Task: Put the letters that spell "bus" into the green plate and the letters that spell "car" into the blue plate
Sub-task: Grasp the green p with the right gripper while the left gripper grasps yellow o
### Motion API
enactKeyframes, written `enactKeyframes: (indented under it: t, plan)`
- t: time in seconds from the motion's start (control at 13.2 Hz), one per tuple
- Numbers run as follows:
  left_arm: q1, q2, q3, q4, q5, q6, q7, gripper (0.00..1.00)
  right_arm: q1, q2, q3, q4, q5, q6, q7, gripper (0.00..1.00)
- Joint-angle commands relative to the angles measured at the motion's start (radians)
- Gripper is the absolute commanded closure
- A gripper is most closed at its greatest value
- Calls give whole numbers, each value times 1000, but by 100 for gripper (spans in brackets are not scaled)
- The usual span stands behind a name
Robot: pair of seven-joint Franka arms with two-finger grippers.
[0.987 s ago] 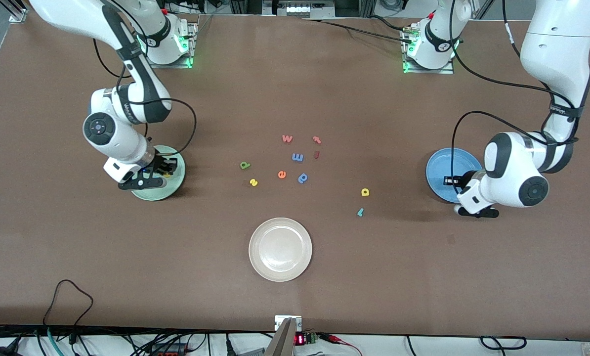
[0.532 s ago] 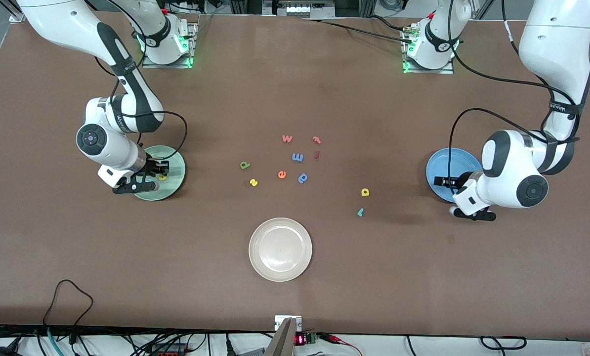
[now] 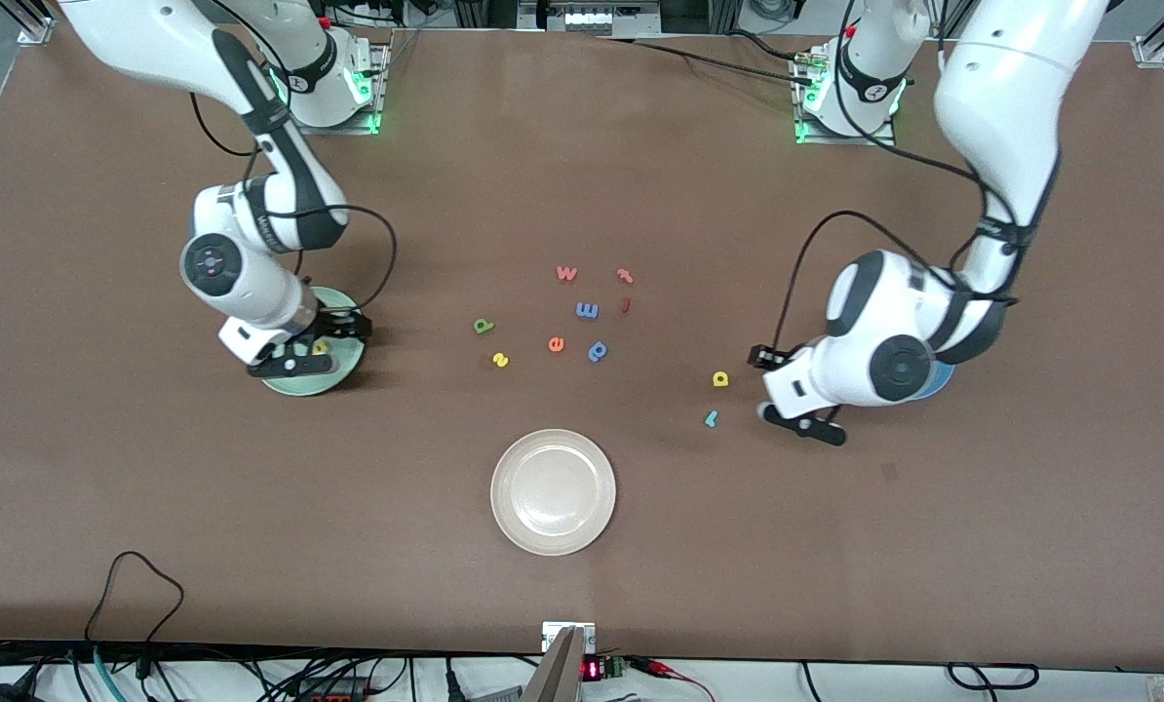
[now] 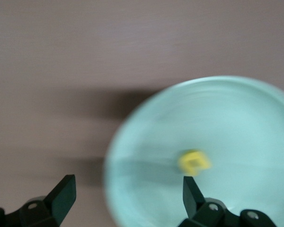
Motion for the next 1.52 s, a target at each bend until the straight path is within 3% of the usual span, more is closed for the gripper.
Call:
enactKeyframes:
  t: [0.0,0.38,0.91,1.44]
  plan:
    - [-23,47,3,32,-18,27,-91,37,42,-17,67,-4,-5,2,171,11]
    - [-58,93,1,34,-30,146,-162,41,131,12,113,52,-6,2,320,40]
    - [-95,125,3,37,-21,159,-220,48,216,107,113,86,-14,57,335,39]
    - [-103,125,13,41,24,159,-223,59,222,146,113,140,-39,66,337,39]
